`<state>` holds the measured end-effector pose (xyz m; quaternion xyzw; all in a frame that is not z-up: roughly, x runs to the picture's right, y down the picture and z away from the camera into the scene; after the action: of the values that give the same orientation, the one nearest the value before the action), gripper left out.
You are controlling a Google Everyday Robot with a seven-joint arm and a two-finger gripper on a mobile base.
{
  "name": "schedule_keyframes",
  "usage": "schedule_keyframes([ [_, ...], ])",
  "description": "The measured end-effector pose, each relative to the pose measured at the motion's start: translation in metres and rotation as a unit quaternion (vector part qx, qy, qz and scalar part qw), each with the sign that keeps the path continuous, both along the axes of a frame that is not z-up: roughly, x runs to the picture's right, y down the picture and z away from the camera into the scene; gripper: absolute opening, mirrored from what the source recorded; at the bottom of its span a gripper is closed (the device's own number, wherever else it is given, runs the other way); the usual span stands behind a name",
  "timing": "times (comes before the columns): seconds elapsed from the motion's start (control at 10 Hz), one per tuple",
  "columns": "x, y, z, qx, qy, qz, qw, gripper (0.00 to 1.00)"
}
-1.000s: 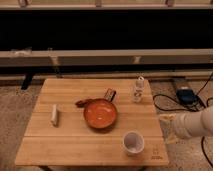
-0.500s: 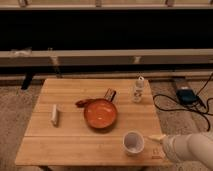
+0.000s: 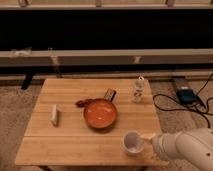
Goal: Pick up the ceramic cup
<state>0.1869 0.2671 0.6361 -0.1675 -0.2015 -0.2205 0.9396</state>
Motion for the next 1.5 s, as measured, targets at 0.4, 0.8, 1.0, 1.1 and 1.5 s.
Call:
schedule_keyframes([
  [0.4, -0.013, 0.013, 0.013, -0.010, 0.009, -0.034, 0.9993, 0.70],
  [0.8, -0.021, 0.019, 0.030, -0.005, 0.018, -0.038, 0.9991, 0.58],
  [1.0, -0.021, 0.018, 0.035, 0.000, 0.023, -0.031, 0.9993, 0.36],
  [1.1, -0.021, 0.017, 0.037, 0.002, 0.024, -0.026, 0.9994, 0.28],
  [1.5, -0.022, 0.005, 0.035, 0.018, 0.022, -0.003, 0.9996, 0.00],
])
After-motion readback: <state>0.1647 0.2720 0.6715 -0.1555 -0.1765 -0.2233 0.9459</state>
